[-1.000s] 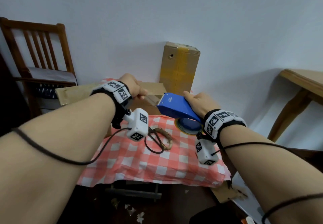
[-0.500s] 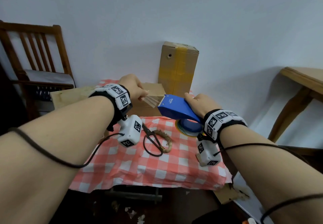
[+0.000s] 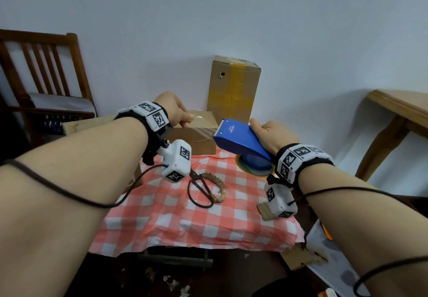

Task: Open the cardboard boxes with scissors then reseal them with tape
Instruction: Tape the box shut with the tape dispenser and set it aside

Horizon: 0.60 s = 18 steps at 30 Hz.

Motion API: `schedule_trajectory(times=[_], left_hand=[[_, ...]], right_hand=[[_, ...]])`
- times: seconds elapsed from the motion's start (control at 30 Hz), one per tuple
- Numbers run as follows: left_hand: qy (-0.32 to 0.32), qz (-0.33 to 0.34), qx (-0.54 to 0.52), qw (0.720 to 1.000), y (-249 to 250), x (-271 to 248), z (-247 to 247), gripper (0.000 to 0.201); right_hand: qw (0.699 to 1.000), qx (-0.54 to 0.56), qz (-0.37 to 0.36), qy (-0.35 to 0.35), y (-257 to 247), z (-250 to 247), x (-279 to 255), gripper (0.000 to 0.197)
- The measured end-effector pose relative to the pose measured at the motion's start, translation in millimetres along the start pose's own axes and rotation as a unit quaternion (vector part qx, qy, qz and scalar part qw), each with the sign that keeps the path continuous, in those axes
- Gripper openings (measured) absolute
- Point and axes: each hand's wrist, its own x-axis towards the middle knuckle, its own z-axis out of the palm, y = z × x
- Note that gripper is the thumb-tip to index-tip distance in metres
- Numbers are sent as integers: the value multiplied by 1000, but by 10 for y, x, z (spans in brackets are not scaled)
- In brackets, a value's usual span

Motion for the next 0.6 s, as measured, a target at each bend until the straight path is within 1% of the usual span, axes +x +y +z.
schedule_trajectory(times=[0.1,0.2,0.3,0.4,0.47,0.53,0.6], left_hand=[[2,0,3,1000,-17,15,-62,16],[12,8,27,1000,-34,27,-148,17],[23,28,63,997,-25,14,-166,21],[35,94,119,988,94,-9,-72,27],[29,146,157,976,216,-66,4,25],[13,205,215,955,328,-124,88,25],[21,259,246,934,410,-168,117,28]], right_hand=[[1000,-10,0,4,11,5,-11,63],[1000,-9,5,0,48,5,-16,62],[999,-36,13,-4,49,17,-21,61],[997,-80,22,1,-27,52,-12,57],[995,-90,32,3,-126,63,33,51],[995,-85,48,-2,-197,70,93,47],[993,-97,63,-2,-208,99,152,44]])
